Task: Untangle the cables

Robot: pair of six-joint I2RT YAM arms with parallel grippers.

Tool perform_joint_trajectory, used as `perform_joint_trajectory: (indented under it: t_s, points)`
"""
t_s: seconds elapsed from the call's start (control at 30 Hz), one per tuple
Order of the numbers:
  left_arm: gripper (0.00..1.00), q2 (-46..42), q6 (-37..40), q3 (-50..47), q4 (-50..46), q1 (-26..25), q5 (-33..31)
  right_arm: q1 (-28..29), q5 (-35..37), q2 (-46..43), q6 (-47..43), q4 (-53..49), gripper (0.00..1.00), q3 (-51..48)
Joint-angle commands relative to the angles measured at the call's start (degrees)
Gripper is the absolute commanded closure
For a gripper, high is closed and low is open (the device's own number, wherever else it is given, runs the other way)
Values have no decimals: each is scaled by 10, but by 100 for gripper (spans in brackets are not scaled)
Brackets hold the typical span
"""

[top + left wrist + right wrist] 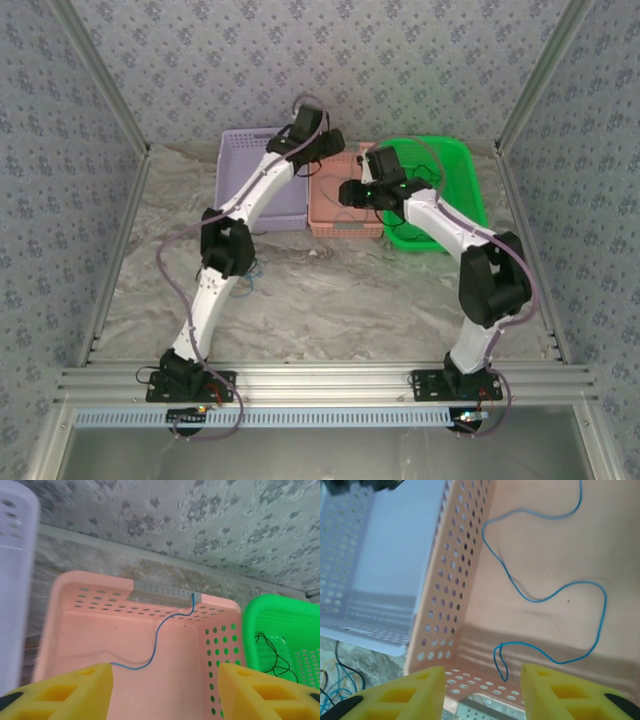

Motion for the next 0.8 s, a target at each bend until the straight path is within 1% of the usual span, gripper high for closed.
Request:
perform_joint_trajectory:
  t_s: [0.0,0.1,0.13,0.23,0.37,0.47,0.57,0.67,0.77]
  points:
    - [44,-131,10,-94,17,5,-53,8,28,-69,-10,-3,54,-16]
    - [44,-243,2,-265,100,15,-58,21,39,-116,-11,5,54,-48]
    - [44,-273,0,-307,117,18,-56,29,43,-130,-12,8,54,-59]
    - [45,-365,-20,-421,98,32,-59,64,64,-174,-15,17,54,-99]
    - [50,-494,-46,-567,24,42,-93,148,65,-203,-14,44,53,-160]
    - [55,-577,-74,-672,-43,45,-116,219,51,-178,-14,66,52,-178]
    - [57,-658,-97,-779,-90,46,-126,275,43,-123,-5,87,52,-174]
    - [56,-748,-127,-883,-101,45,-126,309,39,-48,17,103,52,-152]
    - [54,-822,-150,-956,-121,55,-133,329,42,25,37,120,52,-123]
